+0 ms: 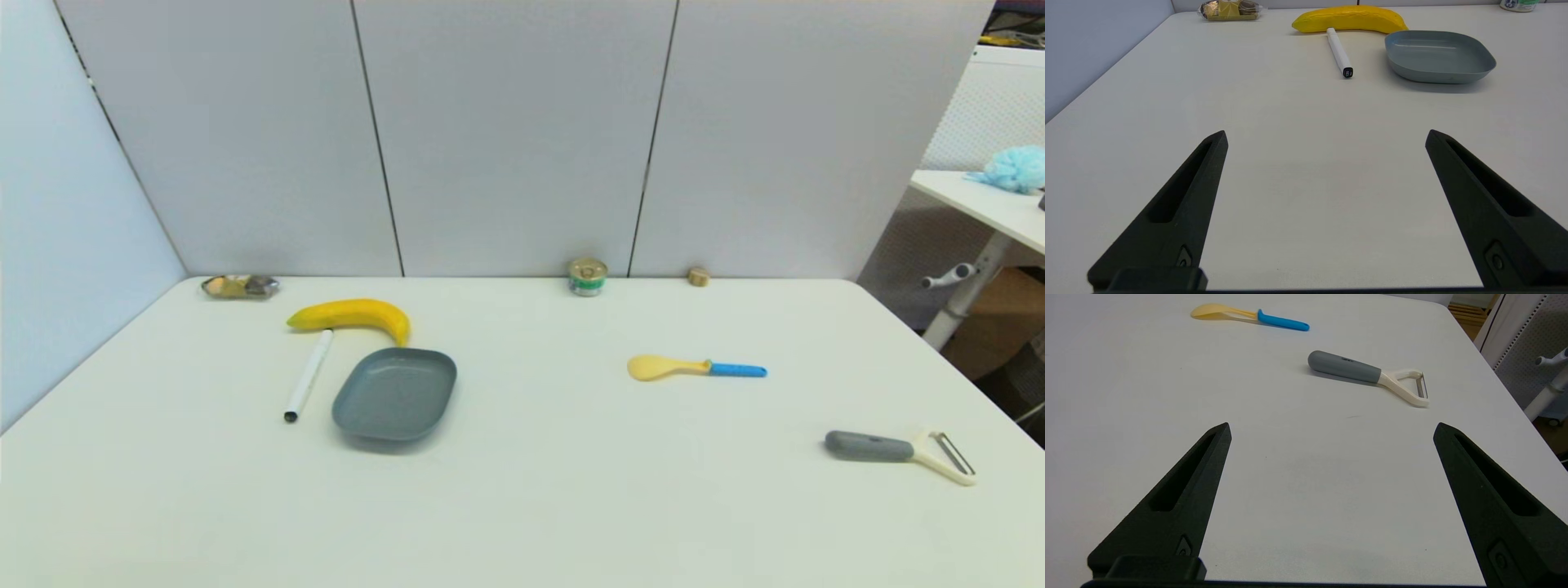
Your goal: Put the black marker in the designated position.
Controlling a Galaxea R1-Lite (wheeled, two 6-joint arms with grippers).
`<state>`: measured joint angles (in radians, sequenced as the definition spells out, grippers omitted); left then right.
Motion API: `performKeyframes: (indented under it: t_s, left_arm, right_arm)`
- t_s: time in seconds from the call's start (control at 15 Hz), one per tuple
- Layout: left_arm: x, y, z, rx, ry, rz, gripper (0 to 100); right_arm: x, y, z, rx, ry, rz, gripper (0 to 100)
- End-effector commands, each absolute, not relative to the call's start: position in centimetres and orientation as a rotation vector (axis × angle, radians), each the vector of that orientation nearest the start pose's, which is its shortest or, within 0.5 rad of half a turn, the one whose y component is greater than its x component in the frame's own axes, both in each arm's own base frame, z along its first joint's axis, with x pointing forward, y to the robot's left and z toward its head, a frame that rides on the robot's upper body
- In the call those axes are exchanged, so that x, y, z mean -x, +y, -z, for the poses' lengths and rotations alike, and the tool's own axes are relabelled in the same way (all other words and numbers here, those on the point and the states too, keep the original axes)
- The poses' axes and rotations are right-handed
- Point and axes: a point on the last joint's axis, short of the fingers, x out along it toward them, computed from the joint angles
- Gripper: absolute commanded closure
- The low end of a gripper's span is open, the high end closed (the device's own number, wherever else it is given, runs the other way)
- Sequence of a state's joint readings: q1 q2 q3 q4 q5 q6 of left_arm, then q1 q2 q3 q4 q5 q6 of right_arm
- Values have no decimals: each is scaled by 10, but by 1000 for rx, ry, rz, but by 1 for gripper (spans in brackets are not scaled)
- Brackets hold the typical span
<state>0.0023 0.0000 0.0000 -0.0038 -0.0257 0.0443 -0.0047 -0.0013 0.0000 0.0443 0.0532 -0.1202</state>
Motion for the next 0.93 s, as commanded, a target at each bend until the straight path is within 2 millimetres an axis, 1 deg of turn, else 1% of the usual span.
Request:
performKeyframes:
  t_s: [0.07, 0.93]
  left_arm:
    - [23, -1, -76, -45, -4, 24, 0]
    - [23, -1, -76, -45, -4, 23, 0]
  right_arm:
    - [23, 1, -71, 120, 41, -52, 0]
    - [23, 1, -71, 112, 42, -52, 0]
